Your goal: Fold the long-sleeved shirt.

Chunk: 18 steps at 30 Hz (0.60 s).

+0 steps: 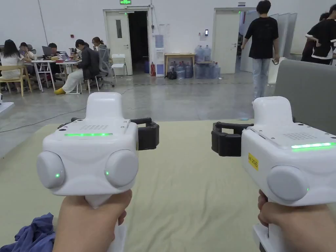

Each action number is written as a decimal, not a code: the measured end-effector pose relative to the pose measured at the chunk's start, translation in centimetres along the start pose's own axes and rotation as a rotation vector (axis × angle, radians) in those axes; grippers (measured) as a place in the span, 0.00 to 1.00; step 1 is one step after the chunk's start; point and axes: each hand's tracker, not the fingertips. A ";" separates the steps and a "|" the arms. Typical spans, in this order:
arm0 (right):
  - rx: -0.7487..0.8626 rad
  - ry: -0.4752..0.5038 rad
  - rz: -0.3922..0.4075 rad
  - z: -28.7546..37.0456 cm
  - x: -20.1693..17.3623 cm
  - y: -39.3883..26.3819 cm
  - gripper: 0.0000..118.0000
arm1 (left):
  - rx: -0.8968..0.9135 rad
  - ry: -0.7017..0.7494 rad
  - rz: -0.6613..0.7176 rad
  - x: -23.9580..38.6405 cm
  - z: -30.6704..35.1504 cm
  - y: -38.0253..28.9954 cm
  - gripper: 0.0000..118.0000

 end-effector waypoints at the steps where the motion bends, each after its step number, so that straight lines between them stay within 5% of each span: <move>1: 0.001 0.000 -0.001 0.0 0.0 0.0 1.00 | 0.001 0.000 0.000 0.0 0.0 0.0 0.98; 18: 0.003 0.000 -0.004 0.2 0.1 0.0 1.00 | -0.011 -0.004 0.002 -0.1 0.0 -0.2 0.98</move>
